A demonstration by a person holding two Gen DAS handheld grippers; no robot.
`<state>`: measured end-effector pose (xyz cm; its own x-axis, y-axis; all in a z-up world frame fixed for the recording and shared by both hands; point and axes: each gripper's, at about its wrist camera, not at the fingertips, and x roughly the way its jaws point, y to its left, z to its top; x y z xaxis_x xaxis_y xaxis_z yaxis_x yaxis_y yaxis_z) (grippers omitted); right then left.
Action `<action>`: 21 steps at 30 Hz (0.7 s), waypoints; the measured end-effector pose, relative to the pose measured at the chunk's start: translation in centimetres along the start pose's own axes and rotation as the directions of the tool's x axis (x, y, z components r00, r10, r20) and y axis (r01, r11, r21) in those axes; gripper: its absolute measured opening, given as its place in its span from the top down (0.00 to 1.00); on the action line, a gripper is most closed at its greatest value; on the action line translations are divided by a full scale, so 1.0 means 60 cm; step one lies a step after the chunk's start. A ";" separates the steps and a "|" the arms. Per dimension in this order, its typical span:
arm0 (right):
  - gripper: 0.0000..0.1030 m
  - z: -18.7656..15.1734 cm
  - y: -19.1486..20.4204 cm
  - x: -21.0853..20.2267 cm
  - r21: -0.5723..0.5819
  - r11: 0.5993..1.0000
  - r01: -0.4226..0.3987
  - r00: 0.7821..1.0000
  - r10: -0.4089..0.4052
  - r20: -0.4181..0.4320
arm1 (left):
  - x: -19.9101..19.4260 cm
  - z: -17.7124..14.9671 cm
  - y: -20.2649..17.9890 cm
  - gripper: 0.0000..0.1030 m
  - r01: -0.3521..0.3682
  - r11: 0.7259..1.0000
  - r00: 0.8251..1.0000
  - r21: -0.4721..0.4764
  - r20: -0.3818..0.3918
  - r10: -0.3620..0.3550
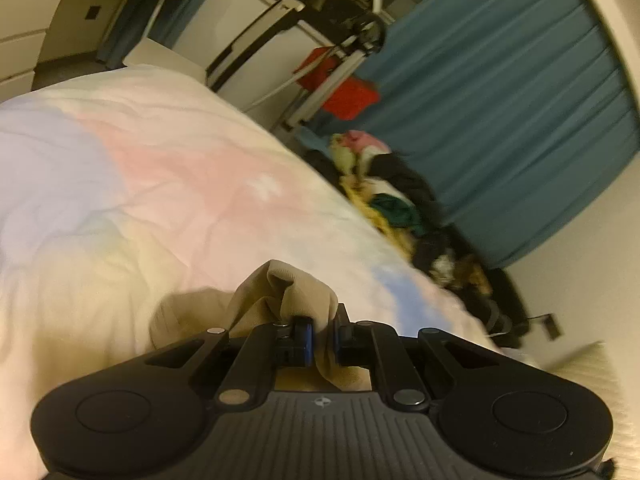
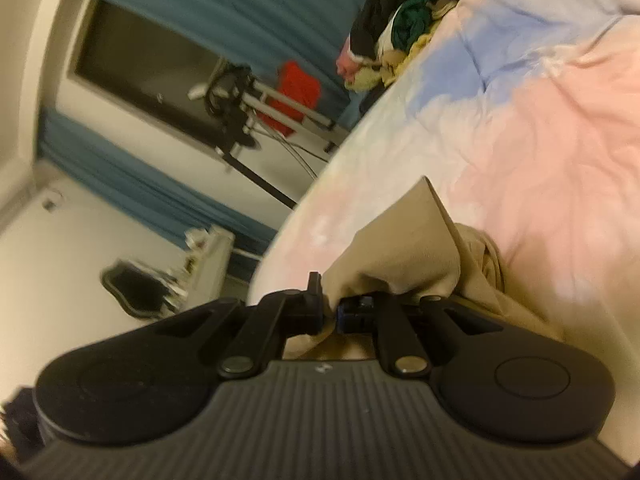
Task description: Fold clothes
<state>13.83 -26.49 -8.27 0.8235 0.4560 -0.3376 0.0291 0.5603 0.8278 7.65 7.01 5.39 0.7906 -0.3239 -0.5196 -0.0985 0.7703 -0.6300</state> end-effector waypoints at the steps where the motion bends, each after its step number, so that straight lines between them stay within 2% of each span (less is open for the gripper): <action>1: 0.91 0.001 -0.013 0.019 -0.015 1.000 0.004 1.000 -0.005 -0.016 | 0.023 0.000 0.010 0.90 -0.007 1.000 1.000 0.000 -0.007 0.007; 5: 0.90 0.000 -0.060 0.072 -0.028 0.999 0.017 0.997 -0.019 -0.078 | 0.090 -0.005 0.050 0.90 -0.016 1.000 0.999 0.016 -0.034 0.016; 10: 0.87 -0.004 -0.057 0.105 -0.084 0.996 0.037 0.995 -0.044 -0.086 | 0.134 -0.007 0.063 0.90 -0.049 0.996 0.998 0.077 -0.022 0.051; 11: 0.85 -0.004 -0.053 0.106 -0.101 0.994 0.036 0.995 -0.045 -0.089 | 0.138 -0.008 0.065 0.90 -0.049 0.996 0.998 0.081 -0.025 0.051; 12: 0.75 -0.004 -0.051 0.106 -0.110 0.993 0.031 0.995 -0.042 -0.095 | 0.142 -0.009 0.066 0.90 -0.046 0.996 0.998 0.083 -0.030 0.049; 13: 0.64 -0.005 -0.048 0.105 -0.117 0.993 0.020 0.994 -0.032 -0.102 | 0.141 -0.011 0.064 0.86 -0.037 0.995 0.999 0.091 -0.036 0.040; 14: 0.41 -0.005 -0.046 0.102 -0.115 0.993 -0.005 0.994 -0.008 -0.109 | 0.137 -0.013 0.061 0.82 -0.025 0.995 0.999 0.101 -0.041 0.030; 15: 0.20 -0.006 -0.043 0.096 -0.108 0.994 -0.031 0.994 0.020 -0.107 | 0.133 -0.015 0.057 0.71 -0.014 0.994 0.999 0.112 -0.046 0.019; 16: 0.16 -0.007 -0.039 0.089 -0.104 0.993 -0.055 0.994 0.044 -0.101 | 0.130 -0.017 0.054 0.54 -0.002 0.993 0.999 0.122 -0.052 0.009; 18: 0.16 -0.014 -0.022 0.068 -0.132 0.989 -0.066 0.994 0.054 -0.092 | 0.117 -0.025 0.044 0.38 0.013 0.988 0.999 0.154 -0.052 -0.005; 19: 0.16 -0.019 -0.014 0.056 -0.156 0.986 -0.064 0.995 0.051 -0.091 | 0.106 -0.031 0.037 0.30 0.012 0.983 0.999 0.184 -0.042 -0.004; 21: 0.17 -0.034 -0.006 0.020 -0.207 0.976 -0.065 0.997 0.052 -0.064 | 0.085 -0.046 0.024 0.23 0.014 0.970 0.999 0.243 -0.044 -0.004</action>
<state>13.64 -24.70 -9.88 0.7857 0.5283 -0.3218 -0.1425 0.6608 0.7369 9.86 4.96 0.23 0.7637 -0.3505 -0.5421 0.0628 0.8761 -0.4780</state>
